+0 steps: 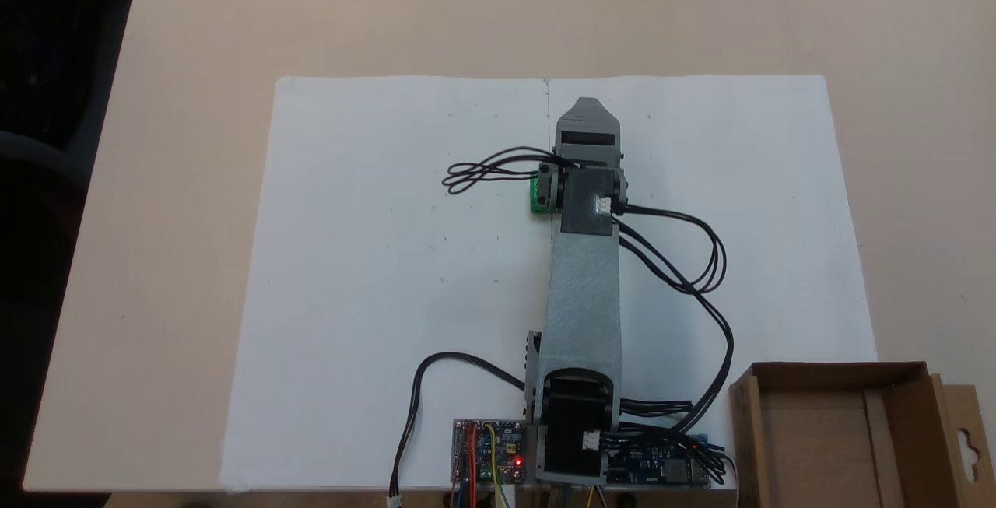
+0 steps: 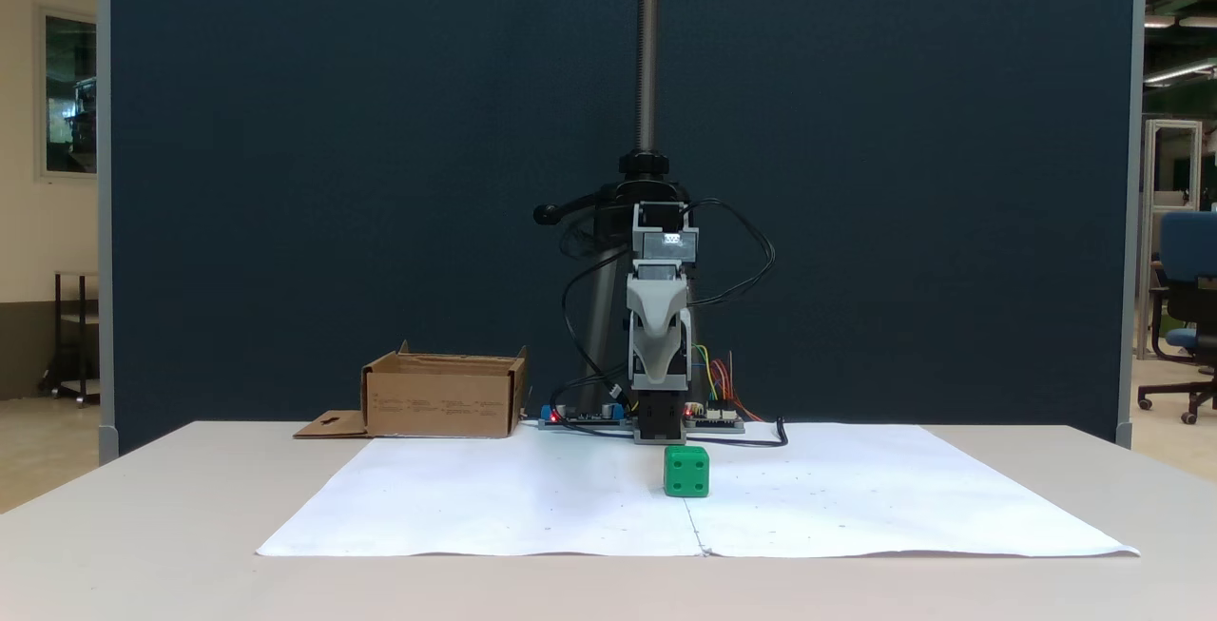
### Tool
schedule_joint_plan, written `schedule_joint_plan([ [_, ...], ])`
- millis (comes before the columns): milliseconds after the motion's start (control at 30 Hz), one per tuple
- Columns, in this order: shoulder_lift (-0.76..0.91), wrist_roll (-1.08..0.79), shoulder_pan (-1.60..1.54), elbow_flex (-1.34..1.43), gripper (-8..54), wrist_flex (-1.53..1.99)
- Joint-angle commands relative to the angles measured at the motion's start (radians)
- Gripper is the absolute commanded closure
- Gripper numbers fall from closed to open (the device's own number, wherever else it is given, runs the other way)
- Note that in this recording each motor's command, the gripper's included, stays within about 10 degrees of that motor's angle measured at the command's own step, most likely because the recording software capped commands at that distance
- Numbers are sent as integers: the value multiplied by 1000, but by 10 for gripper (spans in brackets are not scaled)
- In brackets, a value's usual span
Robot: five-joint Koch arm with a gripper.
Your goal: Grasp a green dice and put it in the bin.
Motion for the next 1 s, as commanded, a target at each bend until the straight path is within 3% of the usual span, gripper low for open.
schedule_joint_plan([
  [0,-35,-28,-11,-91,23,161],
  [100,-94,-28,-35,-130,23,279],
  [967,-377,6,-107,-209,23,265],
])
